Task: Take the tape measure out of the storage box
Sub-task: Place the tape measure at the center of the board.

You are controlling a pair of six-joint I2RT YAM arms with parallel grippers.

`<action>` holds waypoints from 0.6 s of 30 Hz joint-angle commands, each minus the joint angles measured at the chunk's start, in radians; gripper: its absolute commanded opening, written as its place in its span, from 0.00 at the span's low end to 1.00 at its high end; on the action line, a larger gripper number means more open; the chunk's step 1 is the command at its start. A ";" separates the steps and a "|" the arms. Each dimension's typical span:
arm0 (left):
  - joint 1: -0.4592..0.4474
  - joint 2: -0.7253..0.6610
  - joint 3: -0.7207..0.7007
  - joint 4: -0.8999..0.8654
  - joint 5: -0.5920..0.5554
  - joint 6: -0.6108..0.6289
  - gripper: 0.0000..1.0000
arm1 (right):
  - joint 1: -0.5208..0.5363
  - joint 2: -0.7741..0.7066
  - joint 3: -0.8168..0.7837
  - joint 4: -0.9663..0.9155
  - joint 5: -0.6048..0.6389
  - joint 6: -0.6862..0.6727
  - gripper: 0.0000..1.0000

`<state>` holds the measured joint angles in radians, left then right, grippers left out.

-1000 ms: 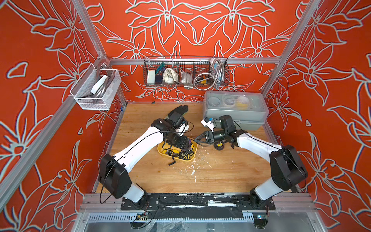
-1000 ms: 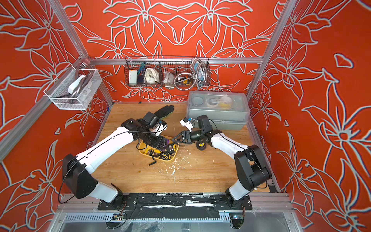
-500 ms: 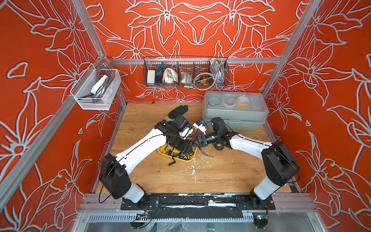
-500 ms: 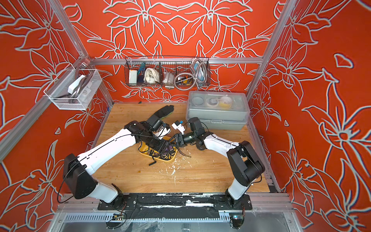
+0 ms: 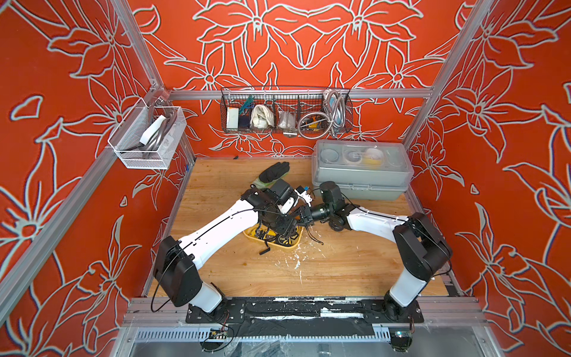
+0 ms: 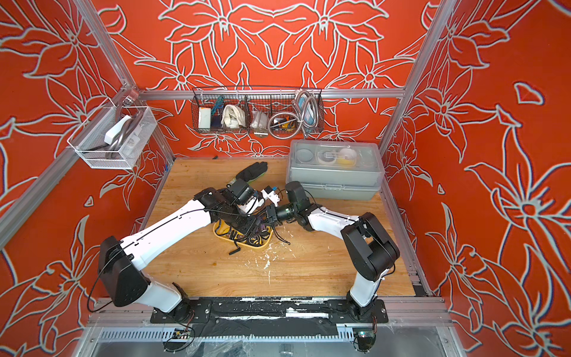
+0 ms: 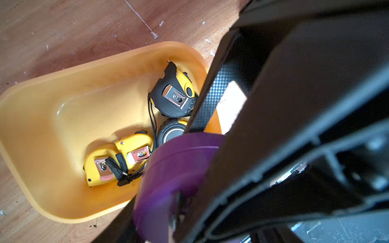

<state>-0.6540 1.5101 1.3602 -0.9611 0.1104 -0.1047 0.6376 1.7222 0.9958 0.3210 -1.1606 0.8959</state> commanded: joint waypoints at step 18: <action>0.050 0.059 0.101 0.063 -0.085 -0.085 1.00 | -0.474 -0.249 -0.233 -0.056 -0.014 -0.014 0.11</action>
<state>-0.6113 1.4929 1.4437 -0.8585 0.0391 -0.1825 0.2207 1.5852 0.7887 0.3588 -1.1690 0.9642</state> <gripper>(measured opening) 0.995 0.310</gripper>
